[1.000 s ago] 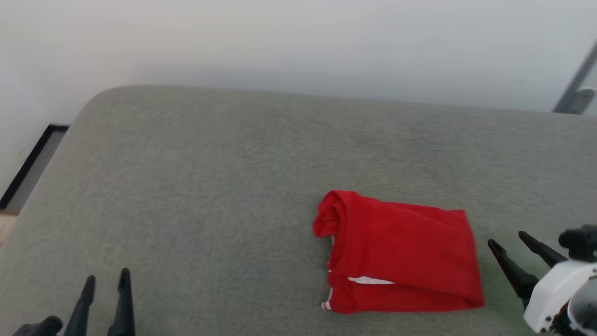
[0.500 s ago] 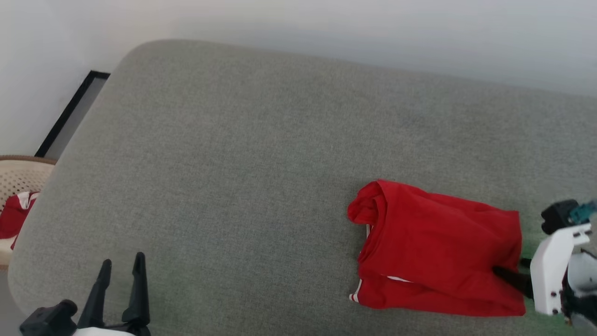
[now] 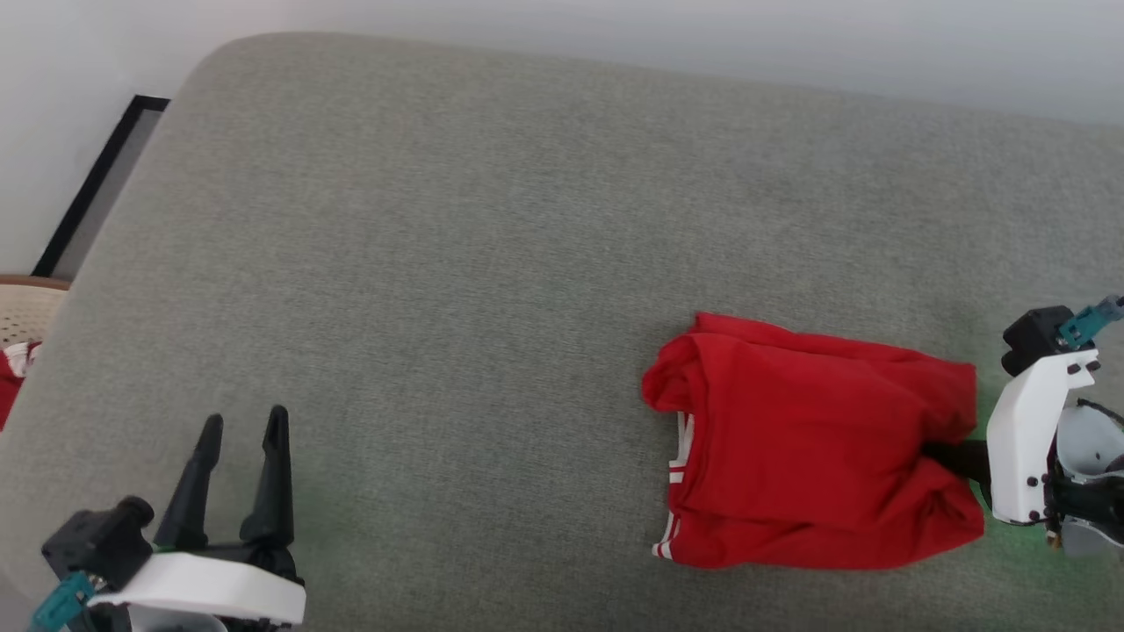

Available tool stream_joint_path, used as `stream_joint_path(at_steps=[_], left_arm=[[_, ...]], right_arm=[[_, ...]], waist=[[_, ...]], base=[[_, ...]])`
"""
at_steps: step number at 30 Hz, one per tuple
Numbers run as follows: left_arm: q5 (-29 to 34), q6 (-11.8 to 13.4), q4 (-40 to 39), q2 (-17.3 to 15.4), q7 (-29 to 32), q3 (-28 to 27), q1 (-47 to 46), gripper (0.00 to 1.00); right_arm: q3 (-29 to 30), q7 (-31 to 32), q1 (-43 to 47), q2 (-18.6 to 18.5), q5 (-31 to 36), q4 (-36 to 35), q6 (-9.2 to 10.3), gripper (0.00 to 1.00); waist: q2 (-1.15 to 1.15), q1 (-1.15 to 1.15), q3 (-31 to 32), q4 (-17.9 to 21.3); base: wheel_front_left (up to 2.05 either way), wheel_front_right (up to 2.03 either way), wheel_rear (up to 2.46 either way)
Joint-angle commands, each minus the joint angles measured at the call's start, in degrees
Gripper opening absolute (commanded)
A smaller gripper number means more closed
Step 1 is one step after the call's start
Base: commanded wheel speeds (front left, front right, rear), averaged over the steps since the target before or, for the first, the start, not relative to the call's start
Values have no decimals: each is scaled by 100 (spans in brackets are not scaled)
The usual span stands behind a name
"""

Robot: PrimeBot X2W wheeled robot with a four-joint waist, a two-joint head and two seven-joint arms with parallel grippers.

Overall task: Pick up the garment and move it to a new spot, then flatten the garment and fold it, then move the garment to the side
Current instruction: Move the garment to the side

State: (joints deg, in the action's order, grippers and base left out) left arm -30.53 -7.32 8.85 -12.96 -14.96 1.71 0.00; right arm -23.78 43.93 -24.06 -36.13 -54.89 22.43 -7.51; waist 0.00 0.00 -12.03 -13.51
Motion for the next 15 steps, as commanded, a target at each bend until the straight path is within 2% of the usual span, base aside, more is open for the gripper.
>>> stream_joint_path(at_steps=[1, 7, 15], left_arm=[[68, -21, -44, -62, -30, 11, -127, 100], [141, -21, -172, -180, -30, 150, -461, 100], [174, -21, -165, -402, -30, 554, -950, 100]], right_arm=[[46, -43, -51, 32, -57, -71, 3, 0], [306, -67, -213, -305, 33, -322, 4, 0], [742, -184, -455, -515, 110, -344, 3, 0]], waist=[[0, 0, -55, 133], [0, 0, -199, 483], [0, 0, -412, 988]], base=[[0, 0, 0], [0, 0, 0], [0, 0, 0]])
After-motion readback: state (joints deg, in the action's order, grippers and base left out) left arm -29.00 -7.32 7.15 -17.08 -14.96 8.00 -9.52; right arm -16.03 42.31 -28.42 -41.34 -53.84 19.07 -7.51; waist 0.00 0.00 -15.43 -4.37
